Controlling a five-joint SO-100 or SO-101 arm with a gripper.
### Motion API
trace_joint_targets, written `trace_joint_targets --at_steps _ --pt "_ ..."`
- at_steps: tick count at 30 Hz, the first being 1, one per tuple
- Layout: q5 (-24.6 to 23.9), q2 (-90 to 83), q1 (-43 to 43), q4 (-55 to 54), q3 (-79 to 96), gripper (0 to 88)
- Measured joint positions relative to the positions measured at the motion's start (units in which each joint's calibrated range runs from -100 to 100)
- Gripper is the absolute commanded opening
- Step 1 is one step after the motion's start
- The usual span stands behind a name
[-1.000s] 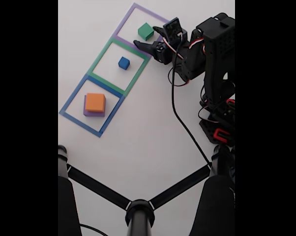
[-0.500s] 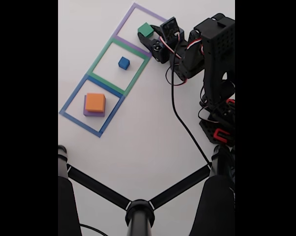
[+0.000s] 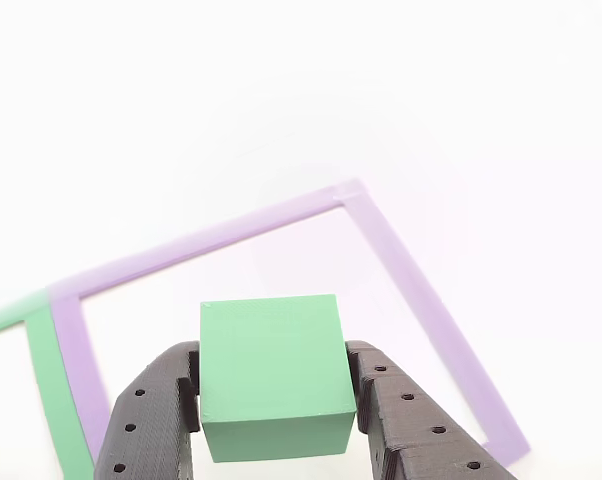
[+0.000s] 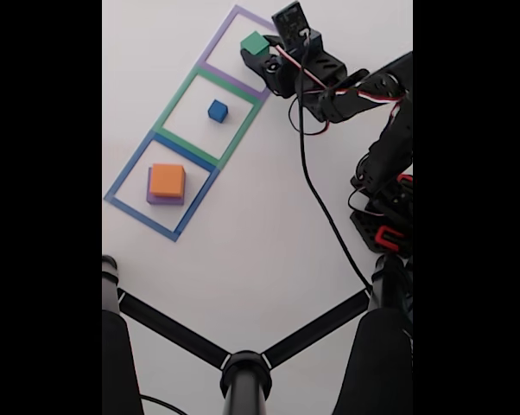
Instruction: Tower of hanoi
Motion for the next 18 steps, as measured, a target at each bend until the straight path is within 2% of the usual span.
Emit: trace_joint_targets --at_steps 5,9,14,18 --pt "0.0 -17.3 0.2 27.8 -5.0 1.1" --pt "0.0 -27.5 0.2 54.7 -16.4 0.1" --pt "0.0 -32.1 -4.0 90.0 -37.6 0.1" --pt "0.0 -33.0 -8.3 111.9 -54.6 0.1"
